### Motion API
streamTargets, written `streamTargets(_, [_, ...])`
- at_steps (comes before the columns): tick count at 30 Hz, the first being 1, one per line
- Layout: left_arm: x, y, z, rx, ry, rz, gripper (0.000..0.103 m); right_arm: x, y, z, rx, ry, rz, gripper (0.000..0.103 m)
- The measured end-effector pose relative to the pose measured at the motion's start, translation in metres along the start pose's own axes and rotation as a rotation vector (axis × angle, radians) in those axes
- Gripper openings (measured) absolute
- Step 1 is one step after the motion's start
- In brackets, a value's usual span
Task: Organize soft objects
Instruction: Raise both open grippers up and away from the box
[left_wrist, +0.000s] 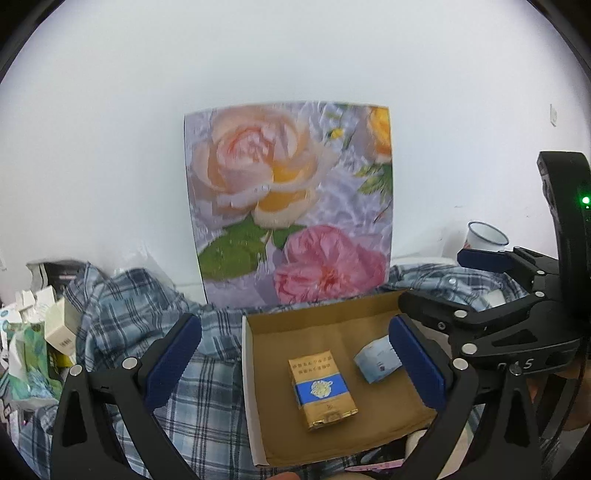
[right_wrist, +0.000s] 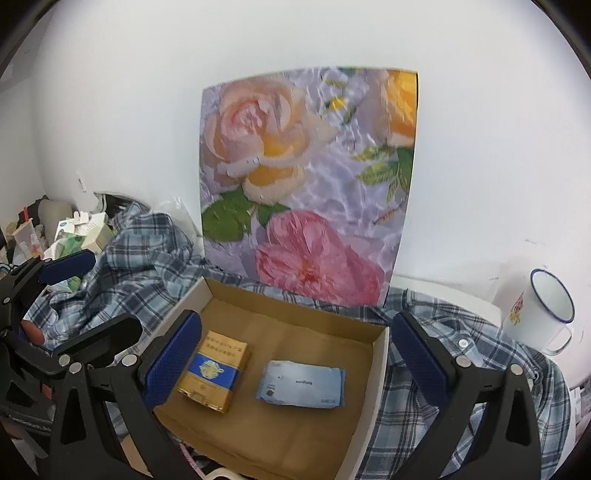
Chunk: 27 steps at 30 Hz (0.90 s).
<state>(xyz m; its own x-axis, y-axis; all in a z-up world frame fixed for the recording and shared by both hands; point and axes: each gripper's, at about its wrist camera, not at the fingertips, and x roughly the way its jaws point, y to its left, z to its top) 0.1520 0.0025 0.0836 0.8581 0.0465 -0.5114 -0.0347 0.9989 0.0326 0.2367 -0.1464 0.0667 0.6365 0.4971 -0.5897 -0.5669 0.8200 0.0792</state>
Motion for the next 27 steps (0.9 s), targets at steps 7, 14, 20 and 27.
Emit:
streamTargets(7, [-0.028,0.000,0.012,-0.013,-0.043,-0.021,0.103,-0.024,0.007,0.010,0.002,-0.033,0.017,0.102])
streamTargets(14, [-0.054,0.002,0.022,-0.035,-0.082,-0.053,0.103,-0.053,0.018,0.019,-0.018,-0.079,0.008,0.102])
streamTargets(20, [-0.079,0.002,0.029,-0.033,-0.133,-0.062,0.103,-0.079,0.029,0.025,-0.066,-0.098,-0.022,0.102])
streamTargets(27, [-0.116,0.003,0.035,-0.039,-0.199,-0.053,0.103,-0.116,0.041,0.032,-0.079,-0.168,-0.016,0.102])
